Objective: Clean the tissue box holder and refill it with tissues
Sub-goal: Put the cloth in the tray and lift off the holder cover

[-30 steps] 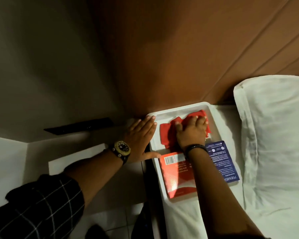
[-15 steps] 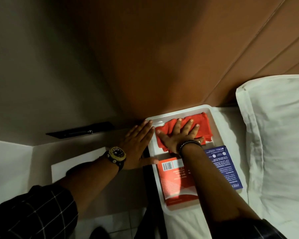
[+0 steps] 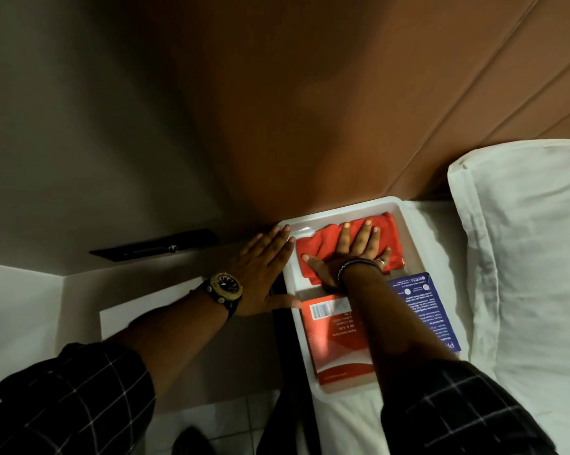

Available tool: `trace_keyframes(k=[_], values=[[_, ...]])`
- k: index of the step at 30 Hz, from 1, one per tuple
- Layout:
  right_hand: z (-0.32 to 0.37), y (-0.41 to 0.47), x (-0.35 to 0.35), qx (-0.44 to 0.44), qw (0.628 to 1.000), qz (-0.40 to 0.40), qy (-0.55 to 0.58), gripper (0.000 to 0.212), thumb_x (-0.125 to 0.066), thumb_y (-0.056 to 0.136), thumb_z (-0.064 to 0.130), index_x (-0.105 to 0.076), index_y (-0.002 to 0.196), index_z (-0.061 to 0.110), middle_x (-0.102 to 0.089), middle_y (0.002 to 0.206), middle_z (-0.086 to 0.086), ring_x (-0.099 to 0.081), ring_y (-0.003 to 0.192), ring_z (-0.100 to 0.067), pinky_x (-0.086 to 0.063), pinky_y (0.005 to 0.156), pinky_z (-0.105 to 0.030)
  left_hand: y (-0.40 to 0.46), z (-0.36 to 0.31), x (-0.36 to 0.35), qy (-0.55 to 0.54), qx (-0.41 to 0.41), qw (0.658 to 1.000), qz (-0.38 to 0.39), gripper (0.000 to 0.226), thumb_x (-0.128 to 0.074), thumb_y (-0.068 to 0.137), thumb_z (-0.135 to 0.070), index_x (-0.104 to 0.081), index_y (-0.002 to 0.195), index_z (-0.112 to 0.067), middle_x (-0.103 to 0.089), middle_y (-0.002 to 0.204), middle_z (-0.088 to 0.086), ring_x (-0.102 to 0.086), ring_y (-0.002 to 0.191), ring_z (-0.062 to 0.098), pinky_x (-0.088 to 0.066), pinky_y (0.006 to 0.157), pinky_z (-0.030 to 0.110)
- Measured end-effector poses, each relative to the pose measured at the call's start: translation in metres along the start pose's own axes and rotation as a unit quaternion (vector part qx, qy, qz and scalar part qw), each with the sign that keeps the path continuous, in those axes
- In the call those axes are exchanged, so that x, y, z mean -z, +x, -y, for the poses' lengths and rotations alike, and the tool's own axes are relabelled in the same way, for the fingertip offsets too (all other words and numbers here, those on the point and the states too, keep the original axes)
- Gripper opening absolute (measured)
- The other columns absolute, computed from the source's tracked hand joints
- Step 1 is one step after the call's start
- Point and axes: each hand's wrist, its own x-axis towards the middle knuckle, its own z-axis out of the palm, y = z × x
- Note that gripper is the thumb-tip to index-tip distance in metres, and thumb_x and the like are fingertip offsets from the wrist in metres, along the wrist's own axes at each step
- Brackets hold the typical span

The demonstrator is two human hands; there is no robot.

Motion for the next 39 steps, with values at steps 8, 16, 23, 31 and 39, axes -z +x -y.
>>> trace_keyframes(k=[8,16,23,31,39], values=[[0.021,-0.083,0.017,0.131,0.928,-0.226,0.267,0.084,-0.043,0.091,0.059,-0.018,0.15,0.004,-0.02,0.157,-0.022,-0.013,0.147,-0.034,-0.016,0.119,-0.046,-0.059,0.04,-0.022,-0.158,0.123,0.979,-0.05,0.098,-0.013,0.079,-0.081,0.011,0.148,-0.015,0.017,0.156,0.004,0.015,0.144,0.02,0.003,0.118,0.036],[0.178,-0.126,-0.1,0.186,0.845,-0.183,0.467,0.032,-0.063,0.09,0.031,-0.067,0.113,0.01,-0.069,0.106,-0.01,-0.066,0.092,-0.022,-0.056,0.084,-0.042,-0.235,0.133,-0.13,-0.364,0.545,0.755,0.025,0.078,-0.051,0.09,-0.051,-0.022,0.149,-0.008,-0.02,0.156,0.019,-0.022,0.143,0.035,-0.025,0.115,0.048],[0.218,-0.036,-0.205,0.063,0.915,-0.03,0.397,0.04,-0.056,0.092,0.042,-0.067,0.111,0.01,-0.069,0.113,-0.015,-0.061,0.106,-0.034,-0.044,0.087,-0.031,-0.283,0.166,-0.216,-0.555,0.573,0.601,0.054,0.038,-0.041,0.092,-0.058,-0.063,0.103,-0.029,-0.065,0.095,-0.002,-0.061,0.088,0.02,-0.051,0.075,0.034],[0.22,-0.025,-0.253,0.009,0.881,-0.033,0.473,0.039,-0.053,0.094,0.039,-0.062,0.119,0.009,-0.064,0.118,-0.014,-0.058,0.107,-0.031,-0.048,0.096,-0.043,-0.25,0.178,-0.235,-0.657,0.563,0.498,-0.06,0.033,-0.05,0.095,-0.043,-0.056,0.121,-0.025,-0.063,0.107,-0.001,-0.059,0.092,0.015,-0.045,0.075,0.031],[0.224,-0.023,-0.249,0.018,0.865,-0.015,0.501,0.033,-0.052,0.097,0.03,-0.064,0.111,0.003,-0.064,0.111,-0.013,-0.057,0.101,-0.026,-0.045,0.091,-0.036,-0.239,0.209,-0.232,-0.676,0.532,0.507,-0.05,0.018,-0.056,0.092,-0.04,-0.056,0.105,-0.028,-0.064,0.11,0.005,-0.061,0.102,0.024,-0.05,0.089,0.042]])
